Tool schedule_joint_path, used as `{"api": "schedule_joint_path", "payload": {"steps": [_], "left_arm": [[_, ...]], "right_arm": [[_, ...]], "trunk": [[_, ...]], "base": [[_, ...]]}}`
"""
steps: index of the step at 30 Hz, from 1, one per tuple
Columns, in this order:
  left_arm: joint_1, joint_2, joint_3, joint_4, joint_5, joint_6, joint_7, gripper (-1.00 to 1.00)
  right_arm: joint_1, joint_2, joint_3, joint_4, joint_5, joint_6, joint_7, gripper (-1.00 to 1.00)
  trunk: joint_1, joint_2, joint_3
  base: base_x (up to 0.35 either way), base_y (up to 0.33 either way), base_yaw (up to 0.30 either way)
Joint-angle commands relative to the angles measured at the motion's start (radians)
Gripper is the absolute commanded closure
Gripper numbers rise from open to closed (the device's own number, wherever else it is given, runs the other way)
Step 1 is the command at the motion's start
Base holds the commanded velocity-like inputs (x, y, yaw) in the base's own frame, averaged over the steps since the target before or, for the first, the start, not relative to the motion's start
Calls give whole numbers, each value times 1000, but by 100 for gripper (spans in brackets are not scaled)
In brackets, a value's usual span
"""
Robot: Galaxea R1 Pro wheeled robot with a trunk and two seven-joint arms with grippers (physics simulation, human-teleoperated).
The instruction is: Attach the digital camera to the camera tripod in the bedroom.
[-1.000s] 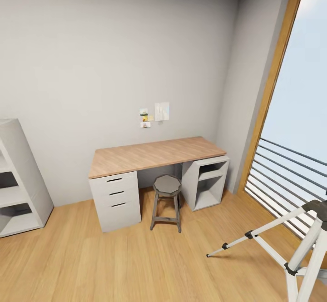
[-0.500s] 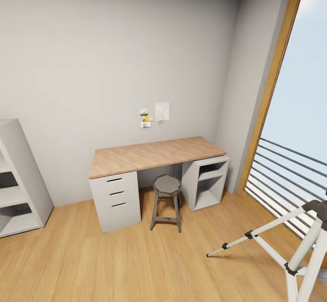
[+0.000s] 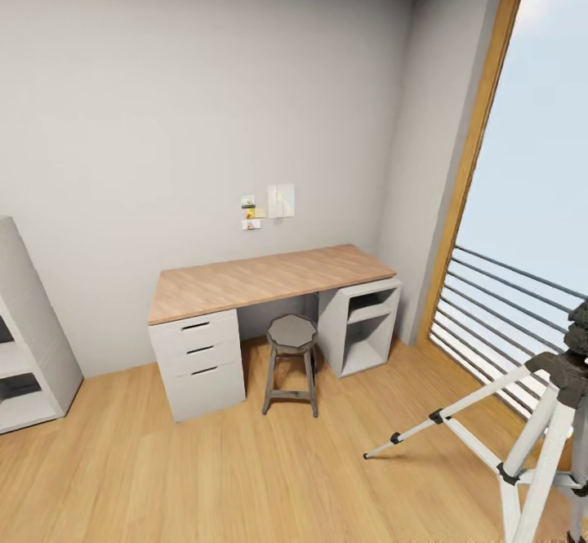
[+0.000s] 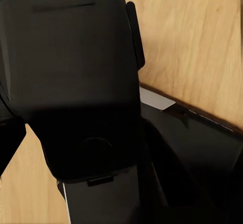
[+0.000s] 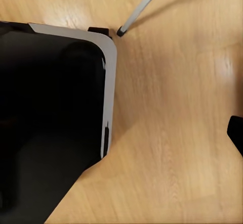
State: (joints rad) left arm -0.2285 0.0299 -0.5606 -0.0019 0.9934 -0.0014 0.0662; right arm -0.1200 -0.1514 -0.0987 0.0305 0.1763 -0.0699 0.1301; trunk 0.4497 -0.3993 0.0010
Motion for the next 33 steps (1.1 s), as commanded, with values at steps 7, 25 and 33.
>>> {"api": "schedule_joint_path", "payload": {"steps": [7, 25, 33], "left_arm": [[0, 3, -8, -1, 17, -15, 1, 100], [0, -14, -3, -3, 9, -39, -4, 100], [0, -23, -2, -2, 7, -40, -5, 100]], "right_arm": [[-1, 0, -9, 3, 9, -5, 2, -100], [-1, 0, -9, 3, 9, -5, 2, -100], [-1, 0, -9, 3, 10, -5, 2, -100]], "trunk": [[0, -1, 0], [0, -1, 0], [0, -1, 0]], "base": [[0, 0, -268], [0, 121, -284], [0, 340, -285]]}}
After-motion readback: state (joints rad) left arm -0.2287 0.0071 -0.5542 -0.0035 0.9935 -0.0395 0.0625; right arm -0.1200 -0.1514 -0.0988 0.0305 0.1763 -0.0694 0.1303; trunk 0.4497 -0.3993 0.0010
